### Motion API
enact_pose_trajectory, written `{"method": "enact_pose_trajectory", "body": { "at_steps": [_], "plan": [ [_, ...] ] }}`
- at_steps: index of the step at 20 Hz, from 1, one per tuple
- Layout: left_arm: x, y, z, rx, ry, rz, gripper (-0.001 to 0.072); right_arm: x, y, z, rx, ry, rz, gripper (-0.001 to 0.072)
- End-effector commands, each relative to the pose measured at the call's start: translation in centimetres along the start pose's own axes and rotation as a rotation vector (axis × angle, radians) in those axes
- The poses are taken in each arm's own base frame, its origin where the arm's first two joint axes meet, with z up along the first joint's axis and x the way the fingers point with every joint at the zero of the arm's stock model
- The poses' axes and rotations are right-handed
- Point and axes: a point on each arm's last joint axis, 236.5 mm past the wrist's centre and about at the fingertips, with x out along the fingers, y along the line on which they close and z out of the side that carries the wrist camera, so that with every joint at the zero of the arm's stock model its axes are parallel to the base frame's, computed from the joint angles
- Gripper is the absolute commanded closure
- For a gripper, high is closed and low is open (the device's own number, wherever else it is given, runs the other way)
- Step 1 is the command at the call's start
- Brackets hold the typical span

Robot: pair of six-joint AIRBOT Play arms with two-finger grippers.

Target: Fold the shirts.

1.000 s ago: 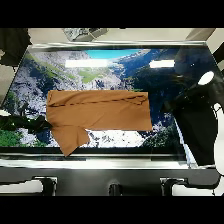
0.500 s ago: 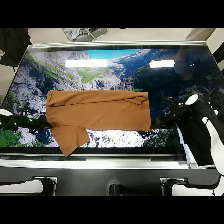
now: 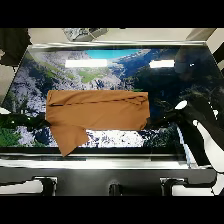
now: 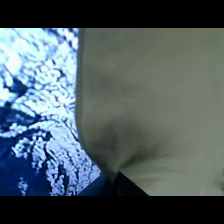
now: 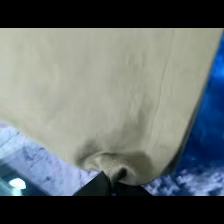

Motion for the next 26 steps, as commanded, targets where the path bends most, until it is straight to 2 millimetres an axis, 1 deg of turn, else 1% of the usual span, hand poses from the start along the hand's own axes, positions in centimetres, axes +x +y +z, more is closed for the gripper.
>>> {"method": "enact_pose_trajectory", "body": {
  "at_steps": [1, 2, 3, 4, 5, 6, 7, 8, 9, 10, 11, 12, 13, 14, 15, 16, 17, 19, 21, 22, 23, 24, 25, 26],
  "plan": [
    [-4.2, -2.4, 2.9, 0.099, -0.066, -0.008, 0.0682, -3.4, 1.4, 2.7, -0.143, -0.080, -0.045, 0.0669],
    [-7.5, -4.2, 4.9, 0.161, -0.143, -0.001, 0.0683, -6.4, 2.3, 4.6, -0.232, -0.145, -0.097, 0.0669],
    [-11.3, -6.4, 6.9, 0.219, -0.248, 0.011, 0.0683, -10.4, 3.3, 6.9, -0.318, -0.234, -0.175, 0.0670],
    [-16.4, -9.6, 8.8, 0.285, -0.387, 0.020, 0.0683, -15.2, 4.5, 9.0, -0.398, -0.337, -0.269, 0.0670],
    [-21.8, -13.0, 9.9, 0.345, -0.527, 0.026, 0.0683, -20.8, 6.2, 10.7, -0.478, -0.454, -0.378, 0.0670],
    [-27.9, -16.8, 10.0, 0.404, -0.681, 0.028, 0.0682, -27.9, 8.6, 12.0, -0.560, -0.604, -0.510, 0.0670],
    [-34.6, -21.0, 8.9, 0.478, -0.856, 0.027, 0.0682, -35.5, 11.6, 11.9, -0.628, -0.765, -0.648, 0.0670],
    [-41.3, -24.9, 6.6, 0.557, -1.035, 0.030, 0.0682, -42.4, 14.7, 10.6, -0.677, -0.916, -0.772, 0.0670],
    [-46.8, -27.7, 3.6, 0.615, -1.189, 0.039, 0.0682, -48.8, 18.0, 7.9, -0.713, -1.068, -0.884, 0.0670],
    [-51.3, -29.9, 0.0, 0.648, -1.328, 0.048, 0.0682, -53.2, 20.8, 5.0, -0.737, -1.183, -0.956, 0.0670],
    [-54.2, -31.3, -3.3, 0.669, -1.428, 0.044, 0.0682, -56.2, 23.0, 1.8, -0.745, -1.274, -0.998, 0.0670],
    [-55.8, -32.2, -6.3, 0.686, -1.496, 0.038, 0.0682, -57.7, 24.5, -0.7, -0.741, -1.332, -1.001, 0.0669],
    [-56.8, -32.8, -9.1, 0.689, -1.547, 0.024, 0.0682, -58.3, 25.5, -2.8, -0.739, -1.365, -0.998, 0.0669],
    [-57.3, -33.1, -11.1, 0.681, -1.583, 0.002, 0.0682, -58.6, 26.2, -4.7, -0.735, -1.385, -0.994, 0.0669],
    [-57.7, -33.3, -12.8, 0.684, -1.615, -0.006, 0.0682, -58.9, 26.6, -6.2, -0.735, -1.396, -0.998, 0.0669],
    [-58.1, -33.5, -14.2, 0.691, -1.643, -0.008, 0.0682, -59.0, 26.8, -7.2, -0.734, -1.401, -1.008, 0.0669],
    [-58.4, -33.7, -15.2, 0.700, -1.661, -0.011, 0.0682, -59.2, 26.8, -8.1, -0.725, -1.402, -1.017, 0.0669],
    [-58.8, -33.9, -16.1, 0.708, -1.682, -0.014, 0.0681, -58.8, 26.2, -9.0, -0.686, -1.384, -1.010, 0.0669],
    [-58.5, -33.8, -15.8, 0.706, -1.669, -0.011, 0.0681, -57.5, 25.2, -9.0, -0.663, -1.320, -0.995, 0.0669],
    [-58.0, -33.5, -15.1, 0.700, -1.643, -0.002, 0.0681, -56.8, 24.6, -8.8, -0.654, -1.280, -0.987, 0.0669],
    [-57.2, -33.1, -14.0, 0.689, -1.603, 0.011, 0.0681, -55.7, 23.8, -8.2, -0.641, -1.225, -0.977, 0.0669],
    [-55.9, -32.4, -12.2, 0.674, -1.542, 0.021, 0.0681, -54.1, 22.4, -7.2, -0.621, -1.141, -0.958, 0.0669],
    [-54.6, -31.6, -10.0, 0.652, -1.481, 0.034, 0.0682, -52.0, 20.6, -5.7, -0.597, -1.036, -0.933, 0.0669],
    [-52.8, -30.1, -6.6, 0.615, -1.400, 0.055, 0.0681, -49.7, 18.8, -4.0, -0.572, -0.927, -0.904, 0.0669]
  ]
}}
